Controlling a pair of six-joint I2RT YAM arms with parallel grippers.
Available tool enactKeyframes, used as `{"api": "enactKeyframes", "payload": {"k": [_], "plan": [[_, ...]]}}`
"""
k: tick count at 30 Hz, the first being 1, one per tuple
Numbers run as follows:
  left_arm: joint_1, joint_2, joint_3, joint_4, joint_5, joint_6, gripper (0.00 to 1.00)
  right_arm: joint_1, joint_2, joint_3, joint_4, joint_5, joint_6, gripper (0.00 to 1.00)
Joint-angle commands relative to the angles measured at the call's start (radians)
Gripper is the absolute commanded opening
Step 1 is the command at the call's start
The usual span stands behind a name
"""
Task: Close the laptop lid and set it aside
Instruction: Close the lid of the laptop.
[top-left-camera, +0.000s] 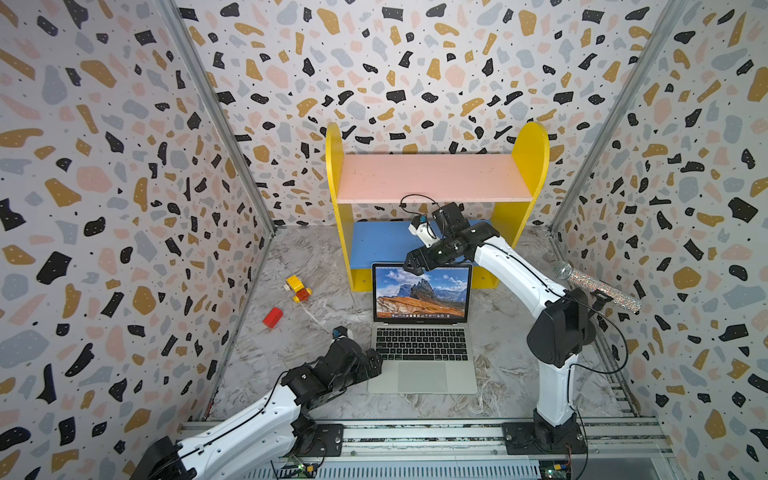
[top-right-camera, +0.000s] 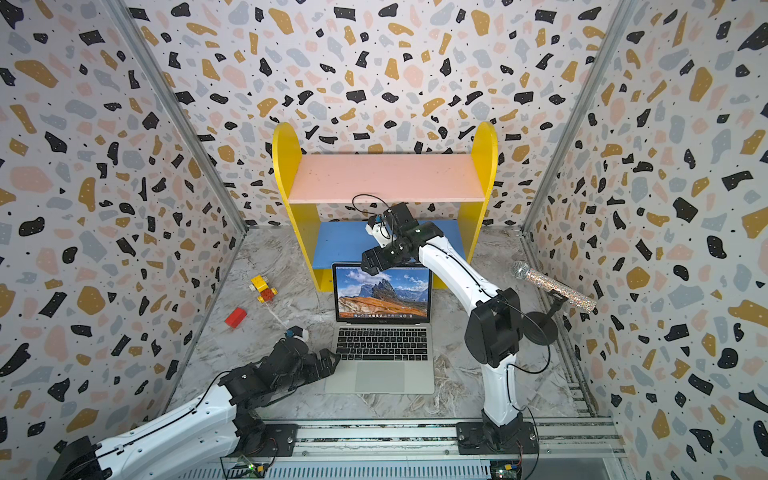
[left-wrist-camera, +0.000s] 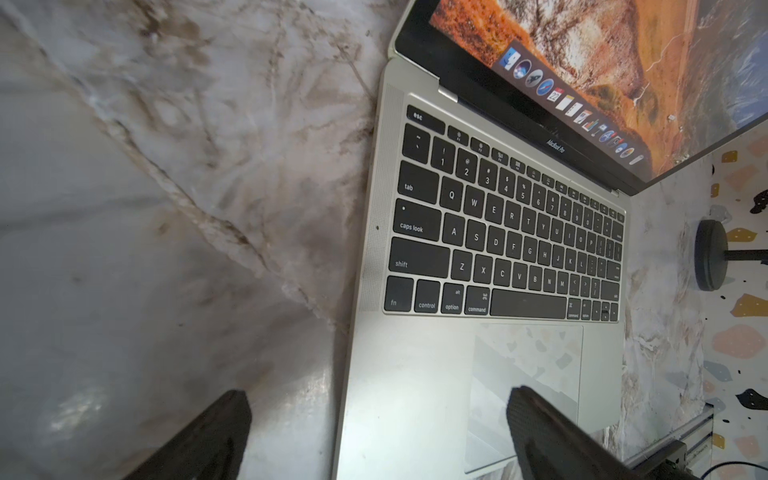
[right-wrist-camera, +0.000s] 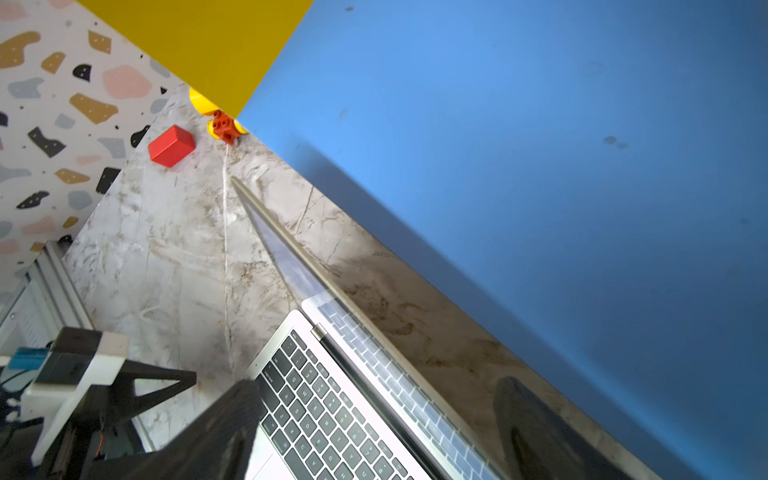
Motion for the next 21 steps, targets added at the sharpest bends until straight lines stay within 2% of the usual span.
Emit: {"api": "enactKeyframes", "payload": {"k": [1, 6, 11, 21], "plan": [[-0.01, 0.03, -0.013, 0.055, 0.024, 0.015, 1.0, -0.001, 0.019, 0.055, -0.086, -0.08, -0.09, 0.95], [-0.022, 0.082, -0.015, 0.101, 0.044, 0.025, 1.0, -0.001, 0.066, 0.119, -0.174, -0.106, -0.204, 1.0], [-0.03, 0.127, -0.018, 0.119, 0.056, 0.031, 1.0, -0.003, 0.082, 0.135, -0.227, -0.16, -0.308, 1.0], [-0.034, 0.227, -0.014, 0.178, 0.06, 0.019, 1.0, -0.005, 0.053, 0.126, -0.257, -0.315, -0.414, 1.0]]}}
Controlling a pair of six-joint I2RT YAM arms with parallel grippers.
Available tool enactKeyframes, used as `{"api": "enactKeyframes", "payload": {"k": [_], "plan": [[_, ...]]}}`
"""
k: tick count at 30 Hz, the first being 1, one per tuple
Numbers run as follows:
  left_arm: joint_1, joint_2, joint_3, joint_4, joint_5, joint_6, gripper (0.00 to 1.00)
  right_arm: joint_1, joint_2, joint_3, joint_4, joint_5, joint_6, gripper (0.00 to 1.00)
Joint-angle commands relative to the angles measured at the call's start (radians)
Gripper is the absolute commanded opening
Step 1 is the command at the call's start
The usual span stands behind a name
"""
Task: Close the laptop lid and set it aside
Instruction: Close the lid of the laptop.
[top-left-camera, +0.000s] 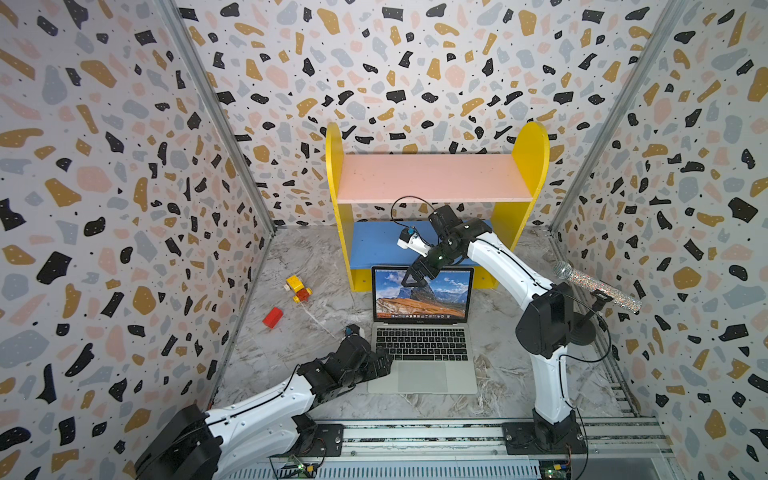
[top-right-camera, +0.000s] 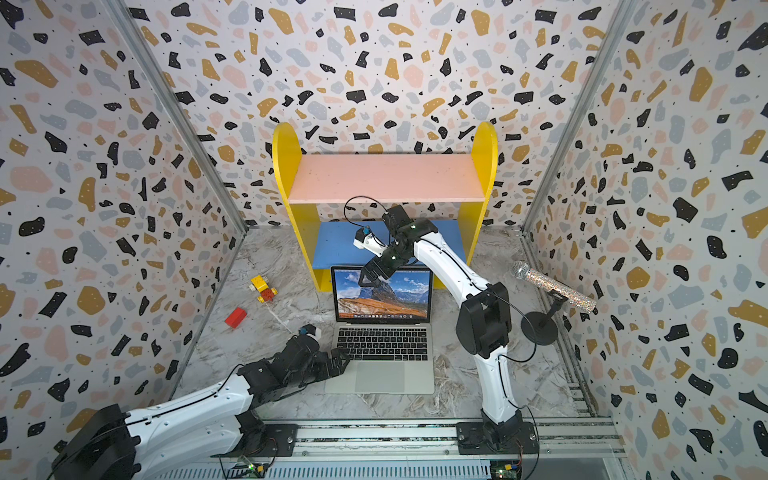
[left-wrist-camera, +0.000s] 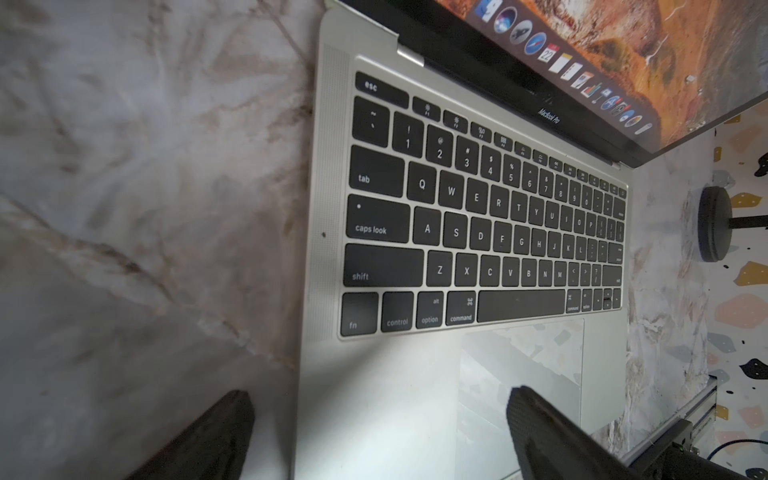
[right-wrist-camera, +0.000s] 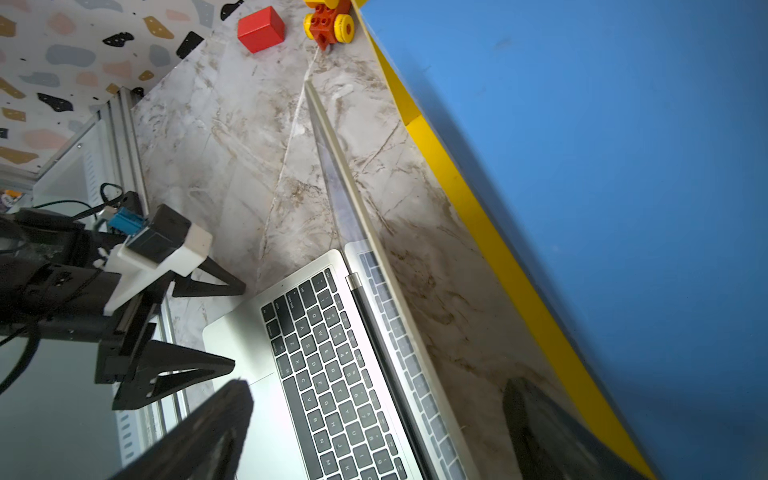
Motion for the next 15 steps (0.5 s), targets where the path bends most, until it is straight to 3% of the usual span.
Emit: {"api": "enactKeyframes", "payload": {"k": [1, 15], "plan": [[-0.007, 0.041, -0.009, -0.024, 0.013, -0.003, 1.0, 0.005, -0.052, 0.017, -0.066, -0.09, -0.048, 1.0], [-0.007, 0.073, -0.011, -0.014, 0.006, -0.017, 1.0, 0.007, -0.092, 0.0, -0.063, -0.124, -0.054, 1.0]]}}
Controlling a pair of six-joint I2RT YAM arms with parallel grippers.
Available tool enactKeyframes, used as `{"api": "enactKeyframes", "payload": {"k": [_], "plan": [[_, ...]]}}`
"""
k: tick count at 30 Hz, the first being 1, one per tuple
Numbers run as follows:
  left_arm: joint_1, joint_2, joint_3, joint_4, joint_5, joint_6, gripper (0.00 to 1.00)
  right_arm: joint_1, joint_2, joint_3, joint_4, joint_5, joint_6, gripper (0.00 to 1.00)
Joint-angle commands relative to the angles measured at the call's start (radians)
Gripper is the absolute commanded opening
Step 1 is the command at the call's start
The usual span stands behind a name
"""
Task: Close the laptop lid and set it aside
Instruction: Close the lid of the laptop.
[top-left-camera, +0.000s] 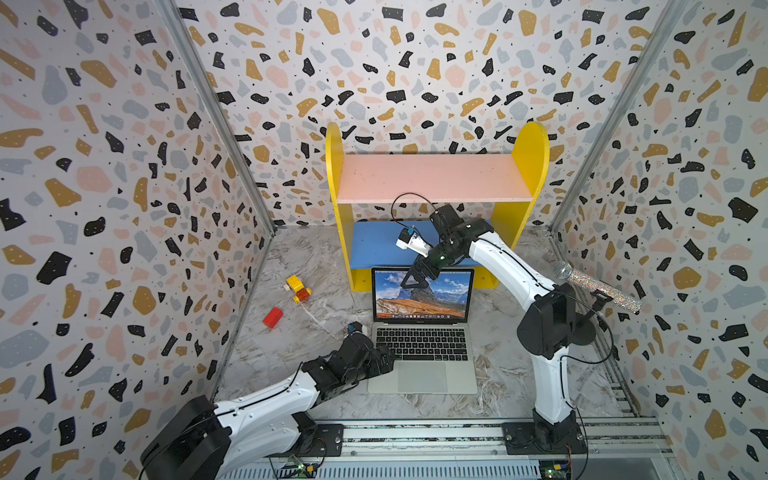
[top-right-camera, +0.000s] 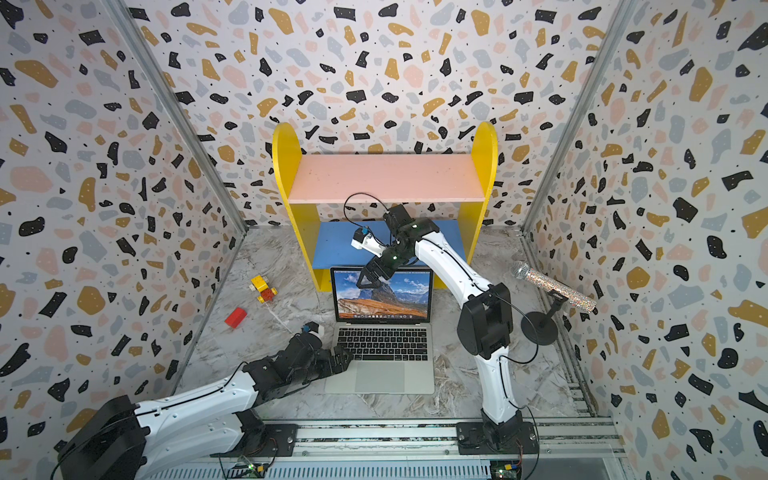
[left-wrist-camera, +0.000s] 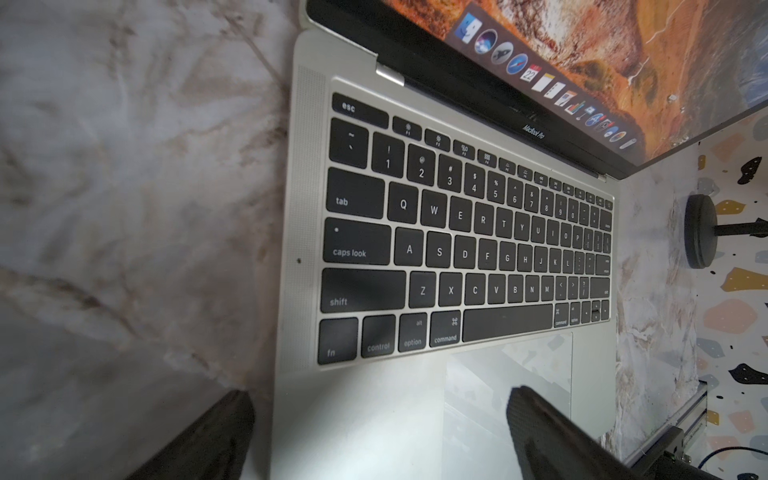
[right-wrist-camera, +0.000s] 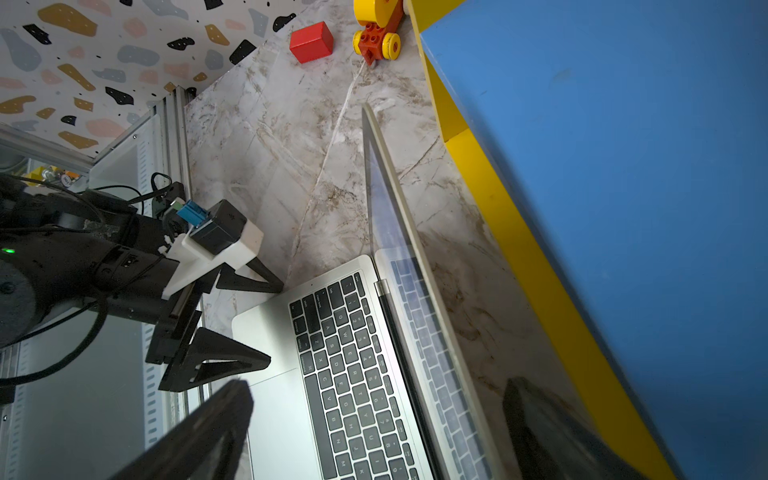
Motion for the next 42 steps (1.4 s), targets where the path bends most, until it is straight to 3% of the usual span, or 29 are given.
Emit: {"api": "enactKeyframes", "payload": {"k": [1, 42], "plan": [[-0.007, 0.024, -0.019, -0.076, 0.008, -0.016, 1.0, 0.009, -0.076, 0.0, -0.049, -0.047, -0.007, 1.0], [-0.007, 0.014, -0.028, -0.077, -0.006, -0.025, 1.0, 0.055, -0.145, -0.054, -0.078, -0.068, -0.019, 0.95]]}}
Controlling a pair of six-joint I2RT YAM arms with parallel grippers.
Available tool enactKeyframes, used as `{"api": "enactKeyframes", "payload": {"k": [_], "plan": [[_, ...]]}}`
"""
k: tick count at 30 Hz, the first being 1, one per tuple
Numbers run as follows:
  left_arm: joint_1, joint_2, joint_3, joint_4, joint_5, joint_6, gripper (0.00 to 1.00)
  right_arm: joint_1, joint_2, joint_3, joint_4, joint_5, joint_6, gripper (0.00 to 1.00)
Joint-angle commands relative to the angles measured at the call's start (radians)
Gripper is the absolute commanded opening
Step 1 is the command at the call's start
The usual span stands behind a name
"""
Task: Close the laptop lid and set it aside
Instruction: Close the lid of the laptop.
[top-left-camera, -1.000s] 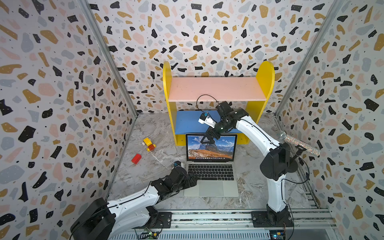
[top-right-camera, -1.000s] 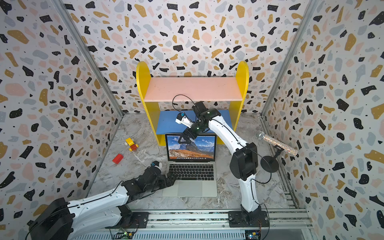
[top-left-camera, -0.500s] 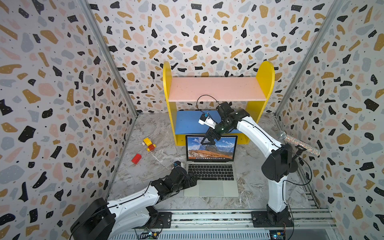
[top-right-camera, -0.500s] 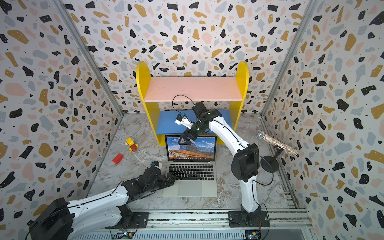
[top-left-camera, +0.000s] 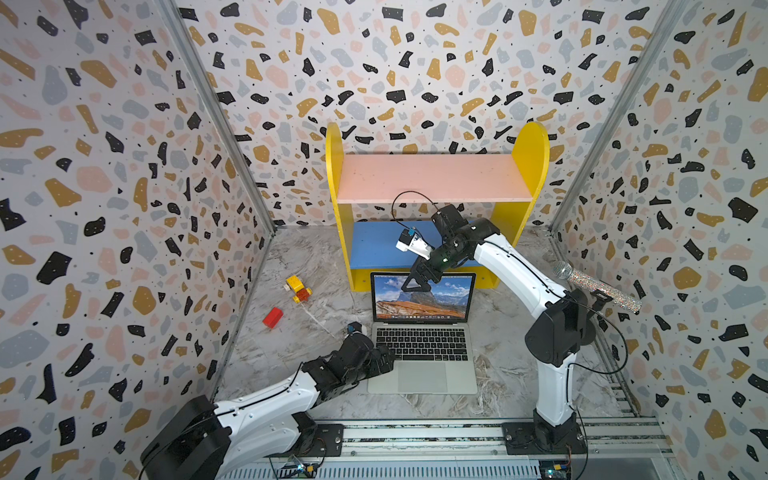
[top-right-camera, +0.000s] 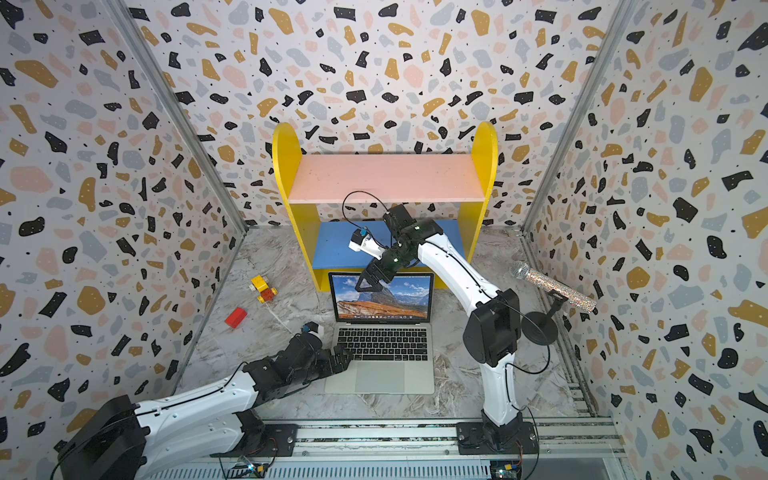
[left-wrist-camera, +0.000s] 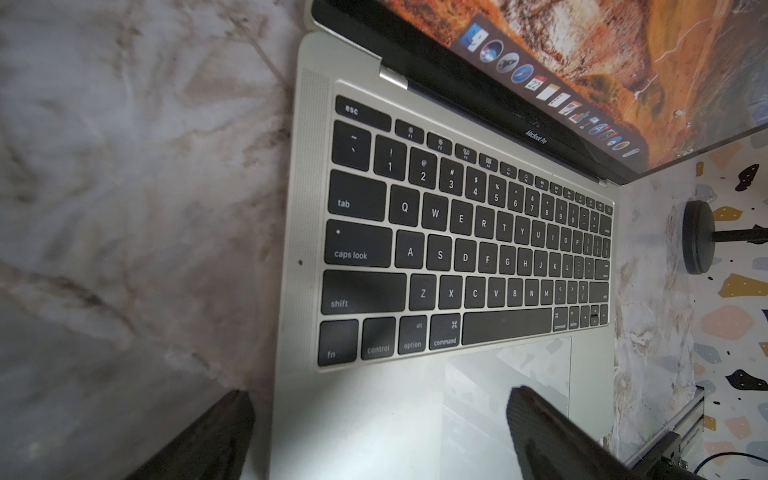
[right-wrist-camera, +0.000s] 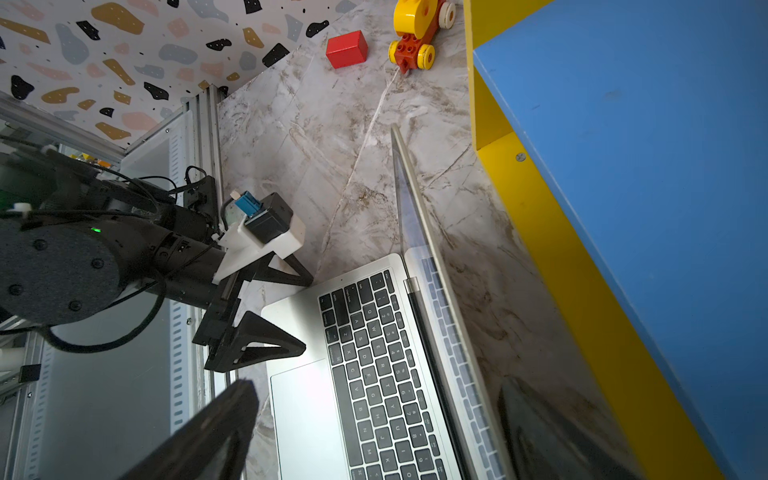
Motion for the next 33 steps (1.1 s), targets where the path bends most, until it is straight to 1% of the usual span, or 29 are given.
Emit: {"api": "enactKeyframes", "payload": {"k": [1, 18, 33], "plan": [[-0.004, 0.013, -0.029, -0.078, 0.001, -0.012, 0.99, 0.028, -0.065, -0.002, -0.063, -0.046, -0.009, 0.95], [-0.004, -0.005, -0.036, -0.086, -0.005, -0.017, 1.0, 0.052, -0.073, -0.005, -0.093, -0.022, -0.012, 0.91], [-0.004, -0.019, -0.039, -0.094, -0.009, -0.02, 1.0, 0.067, -0.094, -0.029, -0.097, -0.008, -0.018, 0.91]]}}
